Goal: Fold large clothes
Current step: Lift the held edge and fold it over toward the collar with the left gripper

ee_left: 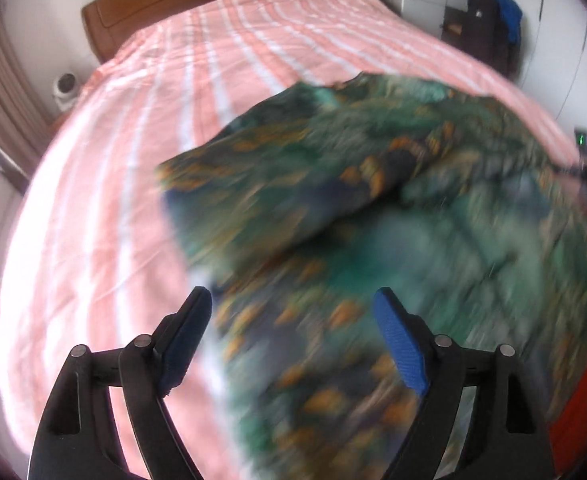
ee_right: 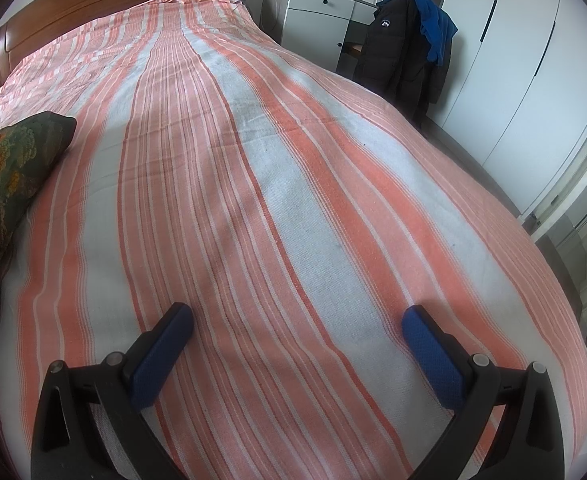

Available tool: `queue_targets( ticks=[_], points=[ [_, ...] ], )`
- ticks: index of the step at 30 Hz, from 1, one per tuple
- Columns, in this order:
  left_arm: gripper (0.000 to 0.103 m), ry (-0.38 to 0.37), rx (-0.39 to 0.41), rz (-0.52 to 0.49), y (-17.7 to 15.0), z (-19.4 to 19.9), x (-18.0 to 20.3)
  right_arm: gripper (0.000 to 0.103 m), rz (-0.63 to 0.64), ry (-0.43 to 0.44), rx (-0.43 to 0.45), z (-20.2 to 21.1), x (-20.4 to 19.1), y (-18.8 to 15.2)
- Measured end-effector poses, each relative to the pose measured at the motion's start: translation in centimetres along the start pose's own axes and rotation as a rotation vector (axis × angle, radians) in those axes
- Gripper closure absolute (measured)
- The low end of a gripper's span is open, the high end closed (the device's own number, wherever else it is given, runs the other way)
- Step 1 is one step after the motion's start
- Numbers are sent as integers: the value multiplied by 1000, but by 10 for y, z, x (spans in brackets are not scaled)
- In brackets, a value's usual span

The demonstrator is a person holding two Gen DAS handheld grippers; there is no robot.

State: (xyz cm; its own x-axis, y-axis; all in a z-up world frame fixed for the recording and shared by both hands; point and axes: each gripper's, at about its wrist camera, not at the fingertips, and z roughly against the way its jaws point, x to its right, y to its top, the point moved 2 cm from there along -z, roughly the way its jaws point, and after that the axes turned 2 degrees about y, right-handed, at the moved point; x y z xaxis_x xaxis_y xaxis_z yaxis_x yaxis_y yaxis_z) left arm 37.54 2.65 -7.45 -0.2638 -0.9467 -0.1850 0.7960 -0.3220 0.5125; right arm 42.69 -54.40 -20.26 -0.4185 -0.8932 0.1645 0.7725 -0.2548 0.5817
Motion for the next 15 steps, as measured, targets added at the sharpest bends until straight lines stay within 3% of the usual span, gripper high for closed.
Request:
queue_targets(
  ticks=[4,5,7,8,10,12,15],
  points=[
    [9,145,12,-18,-66,38,-39,4,15,64,-37,8,3,11],
    [6,158,18,2,-79,42,-48,10,18,73,-2,20,2,15],
    [6,168,22,63,-103,44,-60,10,54,75,93,58,-10,28],
    [6,167,24,100,-113,43,-62,10,76,139,126,82,-24,36],
    [6,147,39,170,-126,38,-66,10,96,343,111,118,-60,49],
    [6,82,59,257,-130,29,-63,10,105,616,46,154,-118,59],
    [6,20,83,332,-128,27,-56,11,151,843,-55,178,-207,64]
  ],
)
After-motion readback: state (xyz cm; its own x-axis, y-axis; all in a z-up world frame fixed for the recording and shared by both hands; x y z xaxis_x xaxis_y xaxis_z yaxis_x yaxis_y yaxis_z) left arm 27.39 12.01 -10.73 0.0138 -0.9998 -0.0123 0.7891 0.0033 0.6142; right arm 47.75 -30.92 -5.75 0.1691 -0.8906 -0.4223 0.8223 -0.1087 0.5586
